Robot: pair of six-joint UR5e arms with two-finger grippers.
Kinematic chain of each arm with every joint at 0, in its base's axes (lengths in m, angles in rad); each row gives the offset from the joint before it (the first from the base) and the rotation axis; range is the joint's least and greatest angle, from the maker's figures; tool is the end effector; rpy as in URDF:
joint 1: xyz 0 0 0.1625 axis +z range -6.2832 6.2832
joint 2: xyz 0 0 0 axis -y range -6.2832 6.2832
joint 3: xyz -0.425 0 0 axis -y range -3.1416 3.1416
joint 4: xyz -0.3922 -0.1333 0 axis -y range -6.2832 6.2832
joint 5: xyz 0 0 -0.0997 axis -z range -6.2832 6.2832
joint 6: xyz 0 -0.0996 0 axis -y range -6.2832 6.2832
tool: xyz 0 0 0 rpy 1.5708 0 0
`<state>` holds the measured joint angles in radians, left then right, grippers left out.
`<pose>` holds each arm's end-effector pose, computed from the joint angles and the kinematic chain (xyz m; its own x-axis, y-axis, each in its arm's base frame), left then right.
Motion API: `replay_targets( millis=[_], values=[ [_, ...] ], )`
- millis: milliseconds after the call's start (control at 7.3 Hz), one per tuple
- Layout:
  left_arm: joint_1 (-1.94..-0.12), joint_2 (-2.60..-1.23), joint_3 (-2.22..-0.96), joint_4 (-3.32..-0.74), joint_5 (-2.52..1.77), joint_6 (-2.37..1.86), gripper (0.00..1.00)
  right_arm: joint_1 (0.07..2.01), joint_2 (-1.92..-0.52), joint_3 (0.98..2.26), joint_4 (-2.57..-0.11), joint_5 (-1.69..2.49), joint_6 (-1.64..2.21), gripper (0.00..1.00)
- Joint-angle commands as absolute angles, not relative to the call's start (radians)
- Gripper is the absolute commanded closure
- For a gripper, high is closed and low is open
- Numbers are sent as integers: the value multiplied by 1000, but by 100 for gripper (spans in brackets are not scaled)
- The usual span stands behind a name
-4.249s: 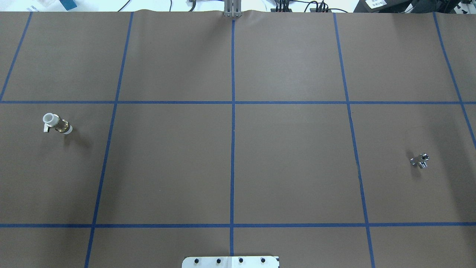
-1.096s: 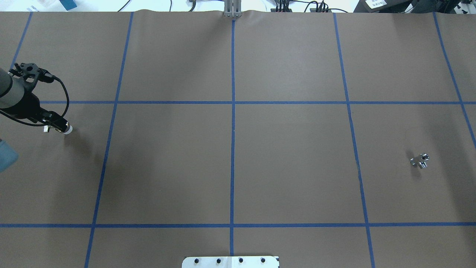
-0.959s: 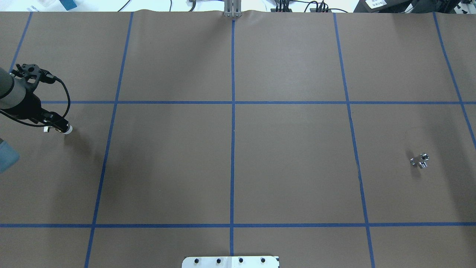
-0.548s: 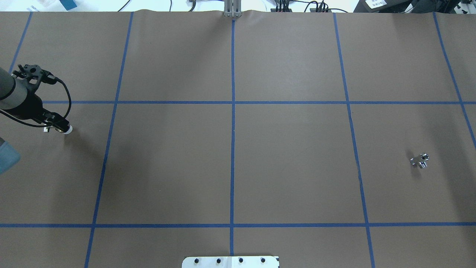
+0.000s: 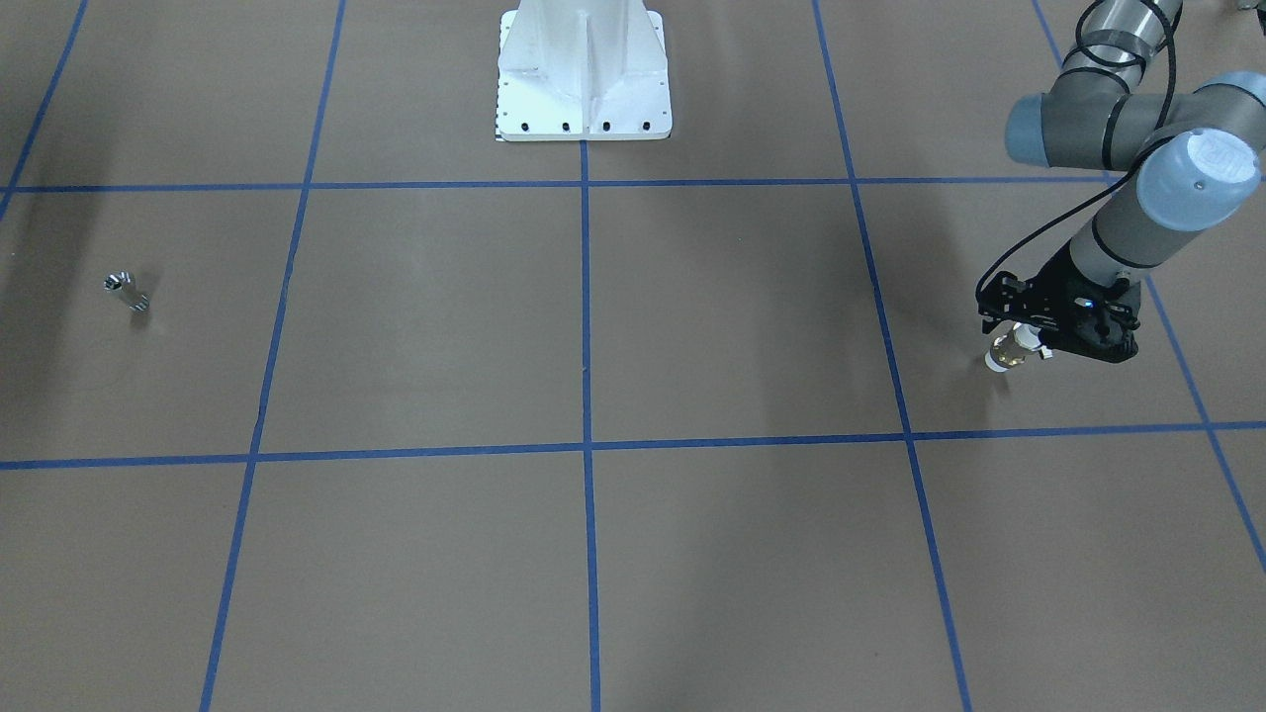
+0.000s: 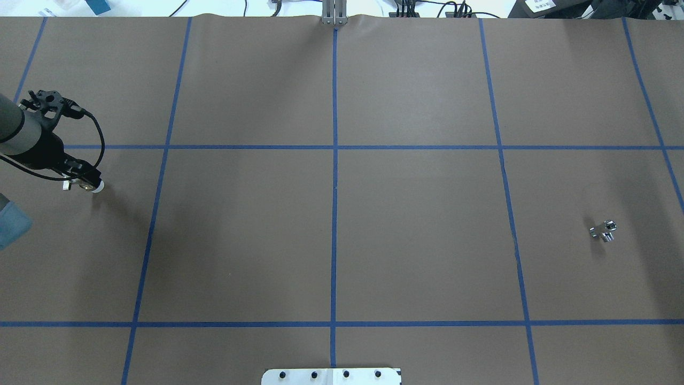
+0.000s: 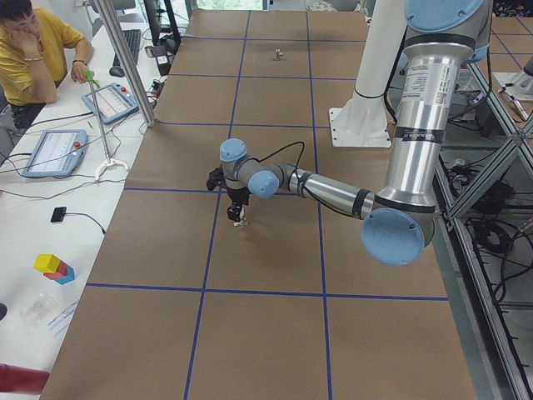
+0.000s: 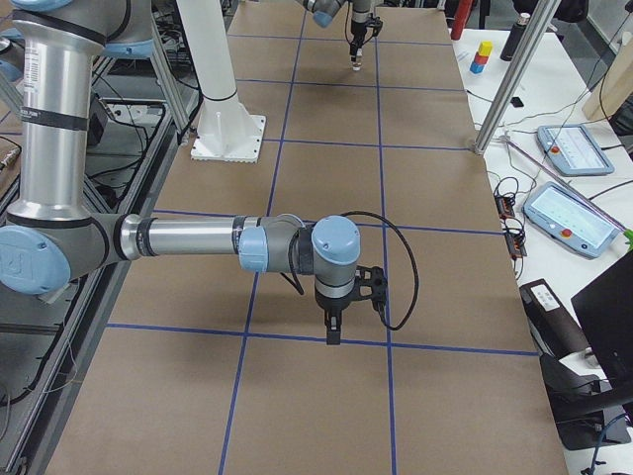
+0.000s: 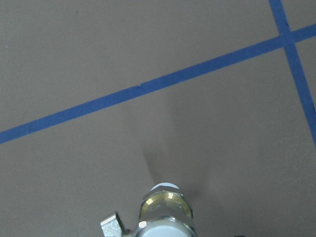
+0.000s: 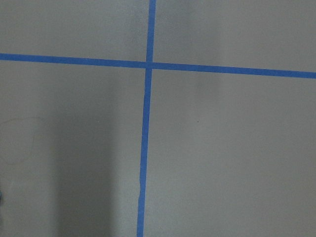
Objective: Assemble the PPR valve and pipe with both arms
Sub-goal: 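Close the left gripper on the valve body and lift it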
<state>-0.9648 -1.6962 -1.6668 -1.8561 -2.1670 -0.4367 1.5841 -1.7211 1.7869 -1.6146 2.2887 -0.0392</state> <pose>0.2571 -0.5068 0.5217 0.6863 0.3261 -0.6501 -0.2293 0.9453 0.2321 0.0735 -0.4281 0.6297 0.7533 -0.0436 0.6563 0.0162 0.9987 0.0478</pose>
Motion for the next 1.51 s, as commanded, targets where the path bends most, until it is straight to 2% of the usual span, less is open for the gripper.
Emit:
replay_targets(
  millis=[0,548,685,959,1096,1371],
  values=[
    [-965,-1698,-1666,-1856,-2168,-436,17,1585,-1721,1789,-1615,2289,-40,0],
    [-965,-1692,-1666,-1855,-2168,-436,35,1583,-1721,1789,-1615,2289,-40,0],
    [-966,-1690,-1667,-1855,-2171,-436,50,1583,-1721,1789,-1614,2289,-40,0],
    [-966,-1693,-1678,-1845,-2174,-437,95,1583,-1721,1789,-1614,2290,-40,0],
    [-966,-1695,-1689,-1844,-2175,-443,100,1585,-1721,1790,-1614,2290,-40,0],
    [-966,-1729,-1709,-1813,-2177,-462,100,1583,-1721,1790,-1614,2290,-40,0]
  ],
)
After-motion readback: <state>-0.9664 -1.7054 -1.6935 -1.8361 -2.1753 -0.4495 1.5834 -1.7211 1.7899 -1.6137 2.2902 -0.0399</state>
